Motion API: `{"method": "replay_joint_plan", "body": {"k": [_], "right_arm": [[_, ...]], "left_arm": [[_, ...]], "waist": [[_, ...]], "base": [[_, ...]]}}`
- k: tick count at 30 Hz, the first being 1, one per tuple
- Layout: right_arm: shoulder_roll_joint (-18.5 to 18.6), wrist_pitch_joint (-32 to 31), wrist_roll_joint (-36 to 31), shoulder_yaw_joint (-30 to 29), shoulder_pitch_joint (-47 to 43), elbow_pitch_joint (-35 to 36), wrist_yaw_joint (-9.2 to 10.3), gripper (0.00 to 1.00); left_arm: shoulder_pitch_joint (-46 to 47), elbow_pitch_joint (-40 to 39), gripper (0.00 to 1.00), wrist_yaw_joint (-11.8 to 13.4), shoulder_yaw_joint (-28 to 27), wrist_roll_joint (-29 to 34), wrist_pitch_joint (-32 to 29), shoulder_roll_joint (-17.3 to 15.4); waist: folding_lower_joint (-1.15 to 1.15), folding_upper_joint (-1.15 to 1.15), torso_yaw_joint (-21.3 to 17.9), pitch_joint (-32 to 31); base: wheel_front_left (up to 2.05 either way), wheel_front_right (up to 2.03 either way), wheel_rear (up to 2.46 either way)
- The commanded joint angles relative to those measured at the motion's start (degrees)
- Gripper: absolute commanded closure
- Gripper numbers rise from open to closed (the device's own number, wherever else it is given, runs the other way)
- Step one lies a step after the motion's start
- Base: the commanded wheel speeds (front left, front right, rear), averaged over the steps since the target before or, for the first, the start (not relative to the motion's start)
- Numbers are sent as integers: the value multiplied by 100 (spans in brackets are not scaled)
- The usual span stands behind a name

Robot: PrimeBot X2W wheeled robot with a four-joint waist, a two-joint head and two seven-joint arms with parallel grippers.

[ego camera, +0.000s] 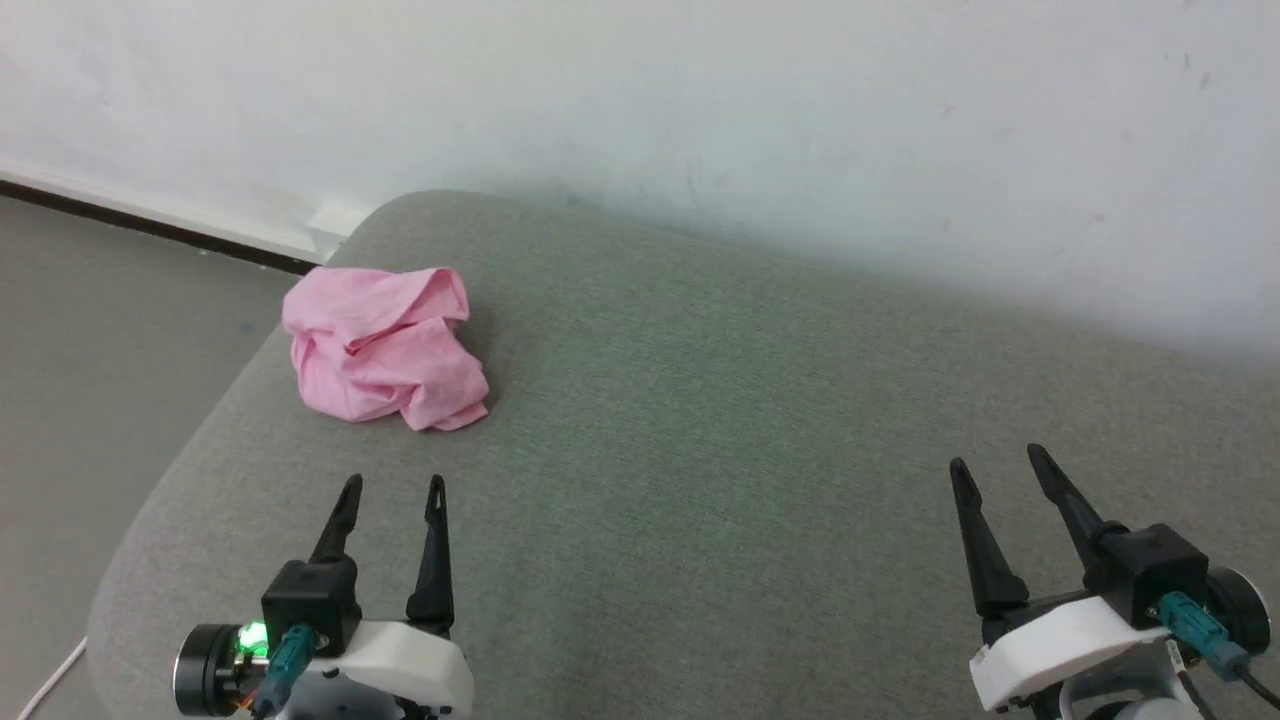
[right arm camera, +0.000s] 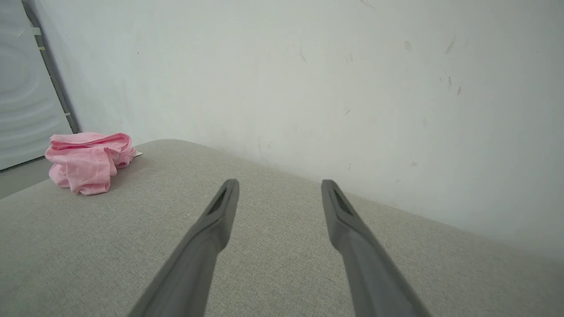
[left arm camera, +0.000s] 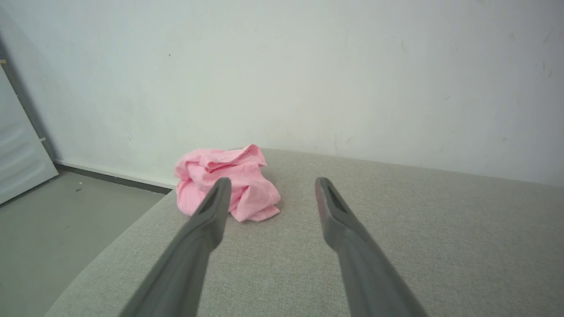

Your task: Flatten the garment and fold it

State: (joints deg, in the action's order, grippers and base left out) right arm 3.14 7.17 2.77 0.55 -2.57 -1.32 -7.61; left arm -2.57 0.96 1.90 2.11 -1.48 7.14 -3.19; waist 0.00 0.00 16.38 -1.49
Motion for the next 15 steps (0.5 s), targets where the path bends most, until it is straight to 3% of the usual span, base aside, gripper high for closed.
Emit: {"method": "replay_joint_plan", "body": {"k": [1, 15], "right_arm": [[-13, 63, 72, 25, -47, -32, 6, 0], [-16, 219, 122, 93, -103, -61, 7, 0]], "left_arm": [[-106, 7, 0, 47, 16, -25, 66, 3], [-162, -6, 0, 52, 52, -38, 222, 5]], "waist": [[0, 0, 152, -29], [0, 0, 676, -54]], "base": [[0, 0, 0], [0, 0, 0]]}}
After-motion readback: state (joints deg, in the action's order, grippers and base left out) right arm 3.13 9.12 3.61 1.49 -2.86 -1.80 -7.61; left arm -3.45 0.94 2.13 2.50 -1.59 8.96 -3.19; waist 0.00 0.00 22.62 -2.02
